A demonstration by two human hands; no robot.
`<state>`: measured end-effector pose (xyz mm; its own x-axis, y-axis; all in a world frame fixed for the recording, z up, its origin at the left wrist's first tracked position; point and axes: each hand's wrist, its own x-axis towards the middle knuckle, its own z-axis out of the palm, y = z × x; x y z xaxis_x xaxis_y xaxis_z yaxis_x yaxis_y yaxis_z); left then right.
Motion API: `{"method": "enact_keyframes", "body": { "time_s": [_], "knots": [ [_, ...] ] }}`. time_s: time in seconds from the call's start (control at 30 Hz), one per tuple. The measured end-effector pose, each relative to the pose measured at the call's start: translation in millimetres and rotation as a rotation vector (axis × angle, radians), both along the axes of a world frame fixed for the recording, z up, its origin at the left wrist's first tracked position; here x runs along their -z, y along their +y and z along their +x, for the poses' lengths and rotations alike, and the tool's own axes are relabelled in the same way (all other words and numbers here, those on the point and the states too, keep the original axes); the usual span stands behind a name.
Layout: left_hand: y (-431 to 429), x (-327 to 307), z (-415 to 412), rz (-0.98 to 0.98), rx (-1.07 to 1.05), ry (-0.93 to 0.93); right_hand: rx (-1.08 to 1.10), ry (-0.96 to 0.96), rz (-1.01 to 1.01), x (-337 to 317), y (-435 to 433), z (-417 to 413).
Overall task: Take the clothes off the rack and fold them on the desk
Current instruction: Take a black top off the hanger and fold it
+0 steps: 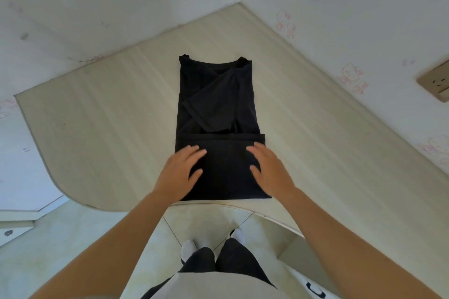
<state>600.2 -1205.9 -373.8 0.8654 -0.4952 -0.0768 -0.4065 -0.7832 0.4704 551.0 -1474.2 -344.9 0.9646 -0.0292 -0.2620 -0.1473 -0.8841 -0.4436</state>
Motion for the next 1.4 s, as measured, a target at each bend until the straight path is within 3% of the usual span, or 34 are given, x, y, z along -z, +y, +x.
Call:
{"method": "enact_keyframes", "body": {
  "time_s": [0.1, 0.27, 0.43, 0.77, 0.87, 1.0, 1.13, 1.27, 1.4],
  "knots": [
    [8.2, 21.7, -23.5, 0.08, 0.092, 0.173, -0.118, 0.092, -0.038, 21.9, 5.0, -26.6],
    [30.4, 12.9, -18.1, 0.042, 0.109, 0.145, -0.224, 0.059, -0.072, 24.5, -12.7, -27.7],
    [61.2, 14.0, -12.4, 0.18, 0.192, 0.008, -0.351, 0.049, -0.253, 24.0, -35.4, -34.1],
    [65.3, 17.6, -14.5, 0.21, 0.196, 0.037, -0.299, 0.105, -0.263, 26.4, -24.2, -42.9],
    [62.4, 16.6, -19.8, 0.18, 0.16, 0.088, -0.218, 0.066, -0.165, 26.8, -16.7, -44.8],
    [61.3, 4.1, -15.1, -0.071, 0.05, 0.267, 0.1, -0.06, 0.147, 20.2, -14.2, -43.2],
    [66.4, -28.4, -12.2, -0.16, -0.067, 0.348, 0.288, -0.037, 0.362, -15.4, -5.5, -46.9],
    [68.1, -66.0, -9.6, -0.269, -0.147, 0.325, 0.321, -0.008, 0.434, -53.6, 4.1, -46.1],
    [52.6, -93.3, 6.9, -0.418, -0.297, 0.301, 0.446, -0.124, 0.409, -69.5, 9.8, -22.6]
  ]
}}
